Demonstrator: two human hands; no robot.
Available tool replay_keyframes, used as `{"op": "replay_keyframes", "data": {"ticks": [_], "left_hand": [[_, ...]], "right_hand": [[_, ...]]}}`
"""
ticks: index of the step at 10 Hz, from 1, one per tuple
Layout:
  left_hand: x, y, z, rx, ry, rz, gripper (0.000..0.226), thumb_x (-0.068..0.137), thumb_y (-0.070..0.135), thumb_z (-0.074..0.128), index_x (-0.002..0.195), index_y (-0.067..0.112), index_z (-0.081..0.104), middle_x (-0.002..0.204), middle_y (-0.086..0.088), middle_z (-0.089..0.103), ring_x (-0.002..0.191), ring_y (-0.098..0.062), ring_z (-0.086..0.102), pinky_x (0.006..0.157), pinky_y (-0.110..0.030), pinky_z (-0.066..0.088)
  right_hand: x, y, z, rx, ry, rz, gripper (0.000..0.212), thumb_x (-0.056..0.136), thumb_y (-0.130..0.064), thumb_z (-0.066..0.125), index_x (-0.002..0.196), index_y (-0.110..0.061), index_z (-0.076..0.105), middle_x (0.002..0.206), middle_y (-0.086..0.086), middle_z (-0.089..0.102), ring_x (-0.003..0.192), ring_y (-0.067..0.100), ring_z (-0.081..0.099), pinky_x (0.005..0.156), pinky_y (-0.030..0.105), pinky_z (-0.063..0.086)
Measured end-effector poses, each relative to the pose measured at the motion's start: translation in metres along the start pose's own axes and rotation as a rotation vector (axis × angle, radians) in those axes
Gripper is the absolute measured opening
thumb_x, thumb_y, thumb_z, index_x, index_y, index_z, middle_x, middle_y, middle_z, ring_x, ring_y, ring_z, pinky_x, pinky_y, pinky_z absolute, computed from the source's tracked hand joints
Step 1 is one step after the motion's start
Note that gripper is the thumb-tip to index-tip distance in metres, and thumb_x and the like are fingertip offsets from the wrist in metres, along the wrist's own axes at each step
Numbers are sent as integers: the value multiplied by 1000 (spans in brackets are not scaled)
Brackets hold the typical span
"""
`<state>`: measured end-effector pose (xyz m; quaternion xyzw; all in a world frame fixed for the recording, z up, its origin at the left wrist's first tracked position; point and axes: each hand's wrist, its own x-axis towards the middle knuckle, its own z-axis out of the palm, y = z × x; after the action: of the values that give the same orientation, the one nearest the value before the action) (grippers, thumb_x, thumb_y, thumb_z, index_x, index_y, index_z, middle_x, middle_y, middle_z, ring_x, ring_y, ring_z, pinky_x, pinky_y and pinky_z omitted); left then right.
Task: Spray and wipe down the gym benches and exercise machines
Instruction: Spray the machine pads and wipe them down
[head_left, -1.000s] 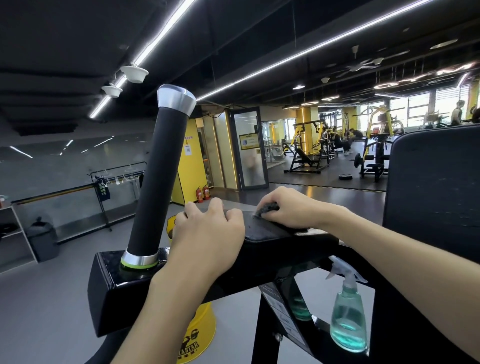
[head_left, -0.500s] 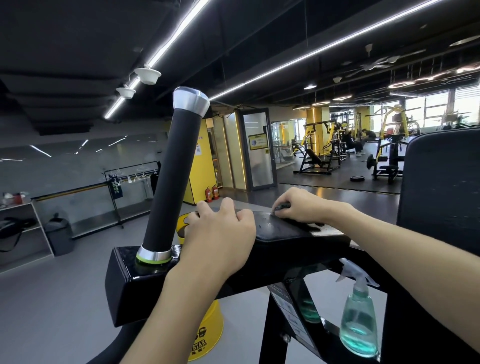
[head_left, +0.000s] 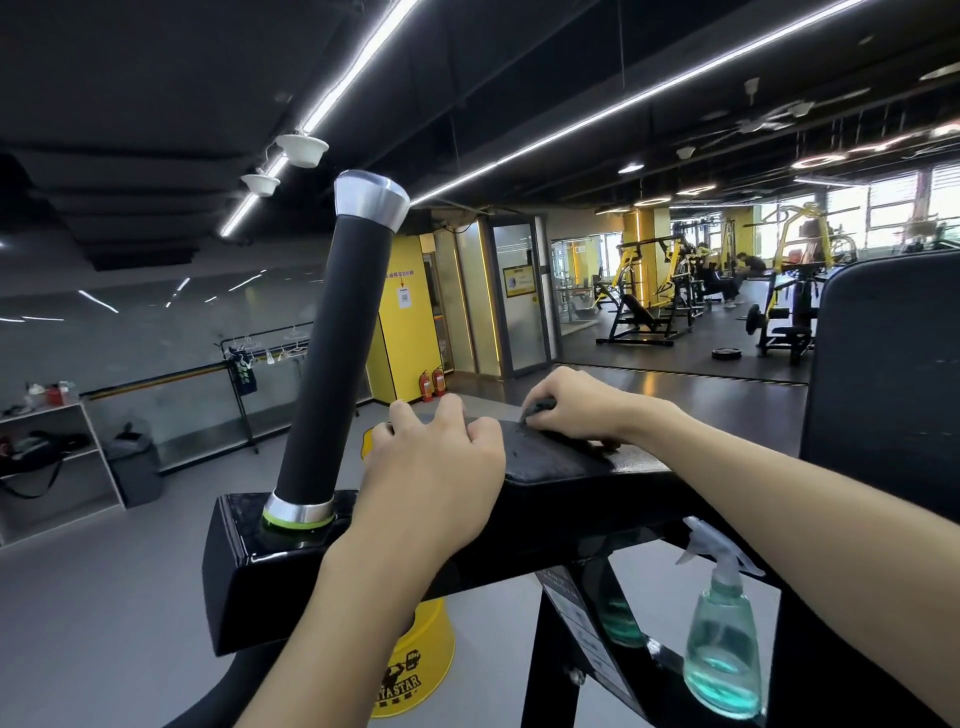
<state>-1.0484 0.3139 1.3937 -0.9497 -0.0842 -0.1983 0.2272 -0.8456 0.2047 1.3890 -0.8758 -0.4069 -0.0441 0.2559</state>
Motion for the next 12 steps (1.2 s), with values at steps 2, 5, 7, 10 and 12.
{"op": "replay_keyframes", "data": {"ticks": [2, 5, 7, 10, 12], "left_hand": [[0, 1, 0, 25, 2, 11, 9, 98, 4, 36, 102, 11, 34, 126, -13, 42, 106, -37, 42, 91, -49, 47], [-1, 0, 0, -13, 8, -12, 9, 98, 4, 36, 101, 11, 33, 127, -11, 41, 106, -36, 41, 90, -48, 46], [1, 1, 4, -101, -7, -86, 9, 98, 8, 34, 97, 13, 27, 126, -10, 40, 107, -37, 40, 90, -47, 46], [3, 4, 8, -643, 69, -408, 50, 89, 40, 8, 110, 17, 47, 122, -13, 45, 108, -38, 43, 86, -46, 42], [-2, 12, -7, -872, 104, -545, 32, 97, 28, 22, 114, 16, 47, 127, -15, 44, 114, -38, 41, 84, -46, 38]], "right_hand": [[4, 10, -1, -30, -17, 80, 20, 94, -17, 60, 107, -13, 76, 110, 5, 71, 105, 22, 63, 86, 26, 46], [6, -3, 0, 46, -37, -13, 22, 96, -20, 60, 111, -13, 75, 111, 3, 72, 104, 19, 63, 83, 23, 45], [2, -19, -3, 169, -56, -149, 17, 96, -22, 61, 105, -16, 75, 101, -7, 68, 88, 4, 61, 75, 15, 44], [-13, -26, -5, 53, -9, -131, 17, 95, -21, 62, 103, -18, 77, 97, -8, 73, 88, 6, 65, 71, 12, 45], [-18, -22, -7, -30, -9, -46, 20, 95, -20, 61, 107, -17, 77, 105, -2, 72, 101, 16, 64, 83, 24, 45]]}}
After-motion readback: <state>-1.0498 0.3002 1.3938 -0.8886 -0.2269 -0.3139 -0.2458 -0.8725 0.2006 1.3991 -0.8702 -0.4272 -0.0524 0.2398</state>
